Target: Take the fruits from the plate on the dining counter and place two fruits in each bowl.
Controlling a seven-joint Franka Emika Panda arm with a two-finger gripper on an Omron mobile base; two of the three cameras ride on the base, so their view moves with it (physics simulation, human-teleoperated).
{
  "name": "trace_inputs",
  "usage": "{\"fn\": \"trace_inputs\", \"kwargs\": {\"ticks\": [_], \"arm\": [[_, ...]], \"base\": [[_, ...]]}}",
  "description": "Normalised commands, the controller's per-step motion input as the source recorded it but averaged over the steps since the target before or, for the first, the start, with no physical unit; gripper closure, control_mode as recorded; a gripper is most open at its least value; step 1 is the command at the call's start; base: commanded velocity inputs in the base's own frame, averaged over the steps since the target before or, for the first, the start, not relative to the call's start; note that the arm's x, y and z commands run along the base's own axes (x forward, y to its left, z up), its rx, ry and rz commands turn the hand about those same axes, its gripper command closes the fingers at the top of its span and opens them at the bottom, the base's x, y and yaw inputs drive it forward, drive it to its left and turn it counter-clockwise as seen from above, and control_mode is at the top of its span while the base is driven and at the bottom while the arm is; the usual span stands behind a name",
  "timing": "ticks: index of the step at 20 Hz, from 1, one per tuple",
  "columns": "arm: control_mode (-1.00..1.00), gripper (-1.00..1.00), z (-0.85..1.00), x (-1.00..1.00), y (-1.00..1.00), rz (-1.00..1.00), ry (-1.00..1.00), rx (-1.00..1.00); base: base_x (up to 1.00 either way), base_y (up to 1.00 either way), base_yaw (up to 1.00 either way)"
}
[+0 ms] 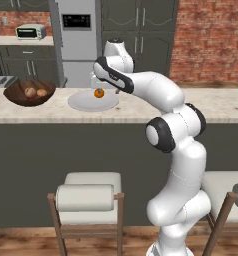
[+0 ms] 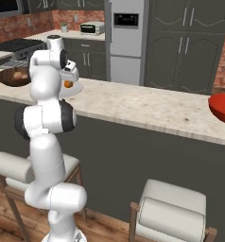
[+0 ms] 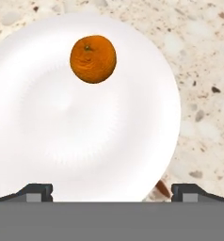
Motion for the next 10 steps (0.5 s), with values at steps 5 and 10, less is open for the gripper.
{"fn": "trace_inputs", "kwargs": {"ticks": [5, 10], "arm": [[-1.0, -1.0, -0.22, 0.26, 0.0, 0.01, 0.01, 0.0], [-1.0, -1.0, -0.1, 0.39, 0.01, 0.0, 0.01, 0.0]], "base": [[0.0, 0.0, 0.0], [0.0, 0.0, 0.0]]}}
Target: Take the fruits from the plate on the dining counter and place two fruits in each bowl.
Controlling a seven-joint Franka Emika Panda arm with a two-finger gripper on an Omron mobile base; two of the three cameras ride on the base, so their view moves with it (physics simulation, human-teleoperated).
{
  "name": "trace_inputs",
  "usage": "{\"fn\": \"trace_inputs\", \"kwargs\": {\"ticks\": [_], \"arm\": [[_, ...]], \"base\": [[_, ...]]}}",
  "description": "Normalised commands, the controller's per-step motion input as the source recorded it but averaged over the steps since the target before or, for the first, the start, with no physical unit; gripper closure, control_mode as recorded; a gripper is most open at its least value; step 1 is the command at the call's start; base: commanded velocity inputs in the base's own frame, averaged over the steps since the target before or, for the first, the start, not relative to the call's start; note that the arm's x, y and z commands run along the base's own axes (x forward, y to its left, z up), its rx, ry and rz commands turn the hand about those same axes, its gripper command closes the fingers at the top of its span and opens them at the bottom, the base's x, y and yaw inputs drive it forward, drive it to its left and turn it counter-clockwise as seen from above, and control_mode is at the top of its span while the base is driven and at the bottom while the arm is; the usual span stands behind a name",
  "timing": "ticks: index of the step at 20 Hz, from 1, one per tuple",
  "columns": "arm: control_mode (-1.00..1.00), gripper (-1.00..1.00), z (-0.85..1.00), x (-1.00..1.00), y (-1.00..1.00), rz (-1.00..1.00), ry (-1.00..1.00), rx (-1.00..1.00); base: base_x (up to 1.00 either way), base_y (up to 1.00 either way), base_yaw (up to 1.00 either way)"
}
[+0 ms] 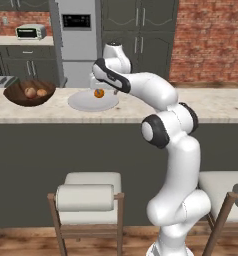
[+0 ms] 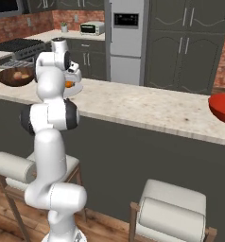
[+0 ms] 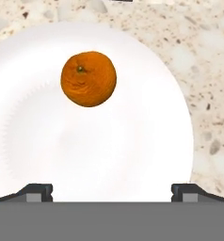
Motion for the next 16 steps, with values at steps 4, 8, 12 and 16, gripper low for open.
{"fn": "trace_inputs", "kwargs": {"ticks": [4, 8, 12, 16], "arm": [[-1.0, -1.0, 0.0, 0.12, 0.05, 0.0, 0.01, 0.0], [-1.0, -1.0, -0.03, 0.03, 0.13, 0.0, 0.0, 0.0], [-1.0, -1.0, -0.24, 0.21, 0.13, 0.0, 0.0, 0.0], [-1.0, -1.0, -0.25, 0.01, 0.01, 0.0, -0.02, 0.0]], "base": [[0.0, 0.0, 0.0], [0.0, 0.0, 0.0], [0.0, 0.0, 0.0], [0.0, 0.0, 0.0]]}}
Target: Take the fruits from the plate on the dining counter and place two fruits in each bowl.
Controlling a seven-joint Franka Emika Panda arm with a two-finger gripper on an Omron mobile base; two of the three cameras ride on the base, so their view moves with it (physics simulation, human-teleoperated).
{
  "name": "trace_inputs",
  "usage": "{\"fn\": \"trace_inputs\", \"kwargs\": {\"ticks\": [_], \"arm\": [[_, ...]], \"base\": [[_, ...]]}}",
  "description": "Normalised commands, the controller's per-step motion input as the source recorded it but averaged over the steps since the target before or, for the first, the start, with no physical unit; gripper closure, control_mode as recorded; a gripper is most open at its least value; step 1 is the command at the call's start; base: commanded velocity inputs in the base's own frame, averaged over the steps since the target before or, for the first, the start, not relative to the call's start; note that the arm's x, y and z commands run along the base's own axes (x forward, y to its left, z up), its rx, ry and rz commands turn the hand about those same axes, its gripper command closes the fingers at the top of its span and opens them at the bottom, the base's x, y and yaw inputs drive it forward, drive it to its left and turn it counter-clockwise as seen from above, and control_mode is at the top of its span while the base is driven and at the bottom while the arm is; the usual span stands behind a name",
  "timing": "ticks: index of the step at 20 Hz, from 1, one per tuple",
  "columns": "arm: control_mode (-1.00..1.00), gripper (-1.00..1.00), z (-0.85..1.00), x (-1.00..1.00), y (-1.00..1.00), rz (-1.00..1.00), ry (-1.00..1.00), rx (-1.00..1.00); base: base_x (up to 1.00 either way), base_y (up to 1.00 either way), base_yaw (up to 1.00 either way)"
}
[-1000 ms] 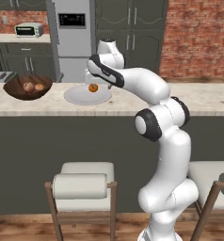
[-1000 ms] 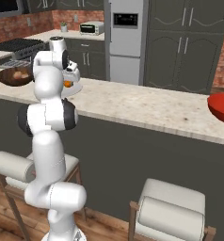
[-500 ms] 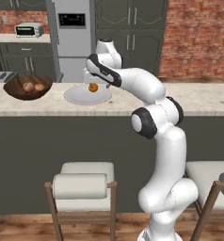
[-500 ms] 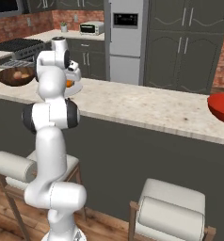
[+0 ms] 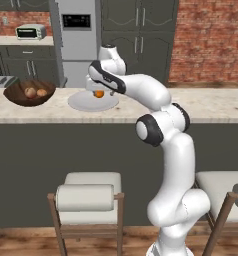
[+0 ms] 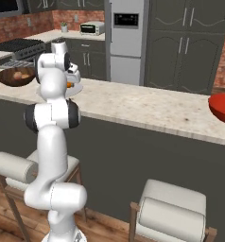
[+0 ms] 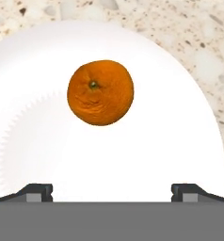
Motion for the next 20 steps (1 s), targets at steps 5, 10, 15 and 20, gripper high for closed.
{"fn": "trace_inputs", "kwargs": {"ticks": [5, 10, 15, 20], "arm": [[-1.0, -1.0, -0.1, 0.05, 0.0, 0.0, -0.13, 0.0], [-1.0, -1.0, 0.0, 0.25, 0.0, 0.0, -0.03, 0.0], [-1.0, -1.0, -0.08, 0.09, 0.0, 0.0, 0.0, 0.0], [-1.0, -1.0, -0.09, 0.03, 0.0, 0.0, 0.0, 0.0]], "base": [[0.0, 0.0, 0.0], [0.0, 0.0, 0.0], [0.0, 0.0, 0.0], [0.0, 0.0, 0.0]]}}
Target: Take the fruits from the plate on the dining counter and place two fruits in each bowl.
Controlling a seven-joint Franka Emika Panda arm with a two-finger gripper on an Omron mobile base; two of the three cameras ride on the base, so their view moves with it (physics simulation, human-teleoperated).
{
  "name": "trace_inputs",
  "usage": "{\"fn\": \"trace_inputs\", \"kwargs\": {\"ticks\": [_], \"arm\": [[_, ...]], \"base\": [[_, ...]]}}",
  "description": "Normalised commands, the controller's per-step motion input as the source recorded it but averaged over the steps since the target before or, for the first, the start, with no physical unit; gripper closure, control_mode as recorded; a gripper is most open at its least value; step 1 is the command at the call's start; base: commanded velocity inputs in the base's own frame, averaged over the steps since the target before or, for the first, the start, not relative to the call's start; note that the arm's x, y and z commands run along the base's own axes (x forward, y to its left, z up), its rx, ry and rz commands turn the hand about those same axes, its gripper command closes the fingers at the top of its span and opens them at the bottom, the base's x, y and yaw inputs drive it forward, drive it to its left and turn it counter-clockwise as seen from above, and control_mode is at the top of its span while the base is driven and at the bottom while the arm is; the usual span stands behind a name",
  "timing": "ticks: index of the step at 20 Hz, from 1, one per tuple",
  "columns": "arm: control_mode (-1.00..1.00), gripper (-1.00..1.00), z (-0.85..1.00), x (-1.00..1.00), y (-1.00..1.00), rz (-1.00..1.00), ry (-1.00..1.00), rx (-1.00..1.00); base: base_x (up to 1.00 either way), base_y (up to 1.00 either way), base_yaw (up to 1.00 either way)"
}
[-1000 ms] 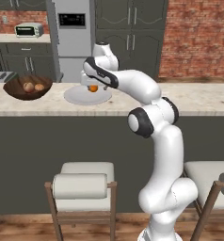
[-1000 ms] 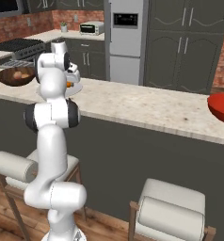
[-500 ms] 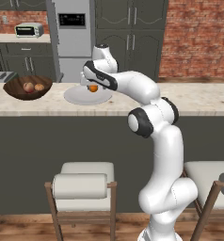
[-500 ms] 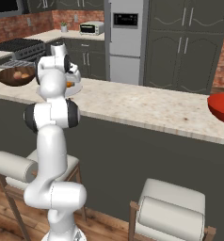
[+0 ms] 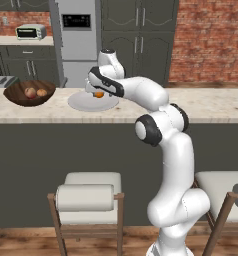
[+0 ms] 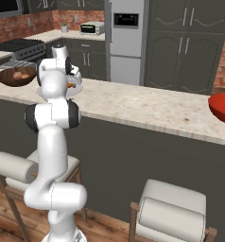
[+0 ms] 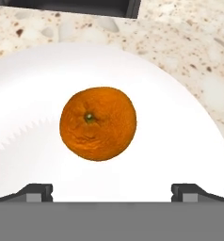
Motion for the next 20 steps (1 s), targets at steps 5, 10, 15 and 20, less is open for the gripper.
{"fn": "trace_inputs", "kwargs": {"ticks": [5, 10, 15, 20], "arm": [[-1.0, -1.0, 0.0, 0.16, 0.11, 0.0, 0.0, -0.03], [-1.0, -1.0, 0.0, 0.13, 0.08, 0.0, 0.0, -0.03], [-1.0, -1.0, 0.0, 0.07, 0.01, 0.0, 0.0, -0.01], [-1.0, -1.0, -0.03, 0.26, 0.0, 0.0, 0.0, 0.0]], "base": [[0.0, 0.0, 0.0], [0.0, 0.0, 0.0], [0.0, 0.0, 0.0], [0.0, 0.0, 0.0]]}}
